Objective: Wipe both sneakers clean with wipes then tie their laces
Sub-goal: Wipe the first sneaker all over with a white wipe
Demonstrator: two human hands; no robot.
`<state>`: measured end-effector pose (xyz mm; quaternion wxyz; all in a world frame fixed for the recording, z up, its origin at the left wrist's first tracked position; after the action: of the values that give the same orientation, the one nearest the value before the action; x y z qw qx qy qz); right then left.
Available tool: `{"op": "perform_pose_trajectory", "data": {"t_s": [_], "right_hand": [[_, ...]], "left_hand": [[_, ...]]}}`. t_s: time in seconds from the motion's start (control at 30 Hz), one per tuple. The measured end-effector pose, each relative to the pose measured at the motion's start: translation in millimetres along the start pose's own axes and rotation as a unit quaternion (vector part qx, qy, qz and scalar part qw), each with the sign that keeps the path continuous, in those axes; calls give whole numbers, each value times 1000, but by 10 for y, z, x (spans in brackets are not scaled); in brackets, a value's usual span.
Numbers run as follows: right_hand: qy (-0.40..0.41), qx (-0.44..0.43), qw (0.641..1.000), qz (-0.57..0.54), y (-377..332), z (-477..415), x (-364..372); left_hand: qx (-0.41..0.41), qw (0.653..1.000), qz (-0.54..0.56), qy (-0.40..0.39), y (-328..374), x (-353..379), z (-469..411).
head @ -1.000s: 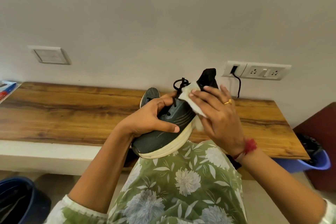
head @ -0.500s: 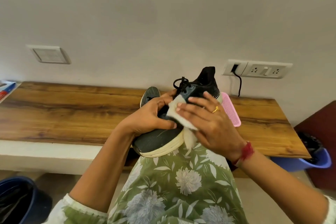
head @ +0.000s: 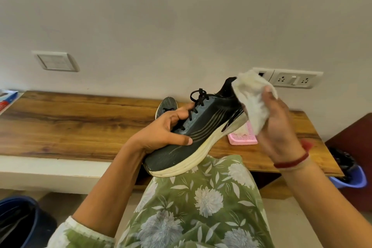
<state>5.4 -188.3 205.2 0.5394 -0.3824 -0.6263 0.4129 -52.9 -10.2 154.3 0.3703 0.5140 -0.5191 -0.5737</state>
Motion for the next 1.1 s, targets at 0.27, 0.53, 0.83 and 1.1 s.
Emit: {"op": "perform_pose_trajectory", "data": {"t_s": [0.27,0.53,0.83,1.1], "right_hand": [[46,-58,983,167,-168,217,-135],[-144,-451,674,567,203,832,760],[-110,-470,641,597,117,720,694],[-153,-475,584,640,169,756,705]], "left_hand": [[-53,995,81,27,-84,-135,127],[-125,982,135,-30,-72,-8,239],[-202,958,200,49,-236,-49,262],[-165,951,261,29,-128,52,148]]}}
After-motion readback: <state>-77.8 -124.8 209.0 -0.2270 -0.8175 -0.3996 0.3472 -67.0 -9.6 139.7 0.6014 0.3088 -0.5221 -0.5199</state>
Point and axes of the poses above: each hand's wrist, its own z-axis away from the middle knuckle, its own x-axis out of the palm, y = z × x, the point moved 10 cm from there along -z, towards the middle knuckle, and after that the axes turned 9 degrees about y, right-handed, at the moved point
